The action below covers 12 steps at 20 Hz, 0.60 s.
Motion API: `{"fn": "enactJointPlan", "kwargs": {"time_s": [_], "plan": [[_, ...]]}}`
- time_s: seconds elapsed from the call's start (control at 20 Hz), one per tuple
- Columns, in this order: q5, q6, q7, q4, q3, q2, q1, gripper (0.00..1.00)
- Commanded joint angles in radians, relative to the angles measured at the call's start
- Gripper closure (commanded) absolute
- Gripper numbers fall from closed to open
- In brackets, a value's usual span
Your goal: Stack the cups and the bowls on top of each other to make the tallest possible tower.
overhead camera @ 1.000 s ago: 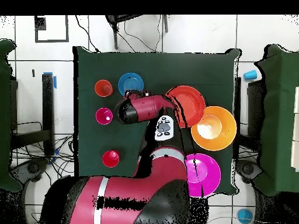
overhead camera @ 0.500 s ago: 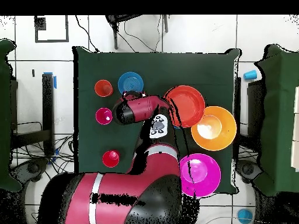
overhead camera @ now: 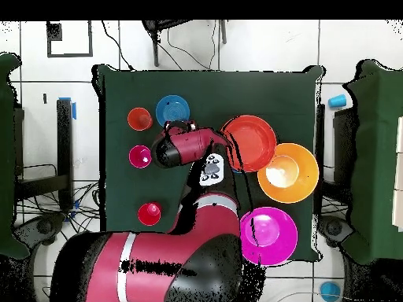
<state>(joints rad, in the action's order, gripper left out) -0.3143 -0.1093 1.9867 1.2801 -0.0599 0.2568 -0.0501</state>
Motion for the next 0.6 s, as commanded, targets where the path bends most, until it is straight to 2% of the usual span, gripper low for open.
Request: {"fn": "enactJointPlan", "kwargs": {"time_s": [0.05, 0.45, 0.55, 0.6], "plan": [[-0.053, 0.011, 0.025, -0.04, 0.044, -0.056, 0.025, 1.0], [-0.057, -0.001, 0.017, -0.038, 0.029, -0.05, 0.032, 1.0], [-0.072, -0.027, -0.014, -0.002, 0.049, -0.012, 0.015, 1.0], [-0.086, -0.031, -0.034, 0.046, 0.075, 0.035, -0.004, 1.0]]}}
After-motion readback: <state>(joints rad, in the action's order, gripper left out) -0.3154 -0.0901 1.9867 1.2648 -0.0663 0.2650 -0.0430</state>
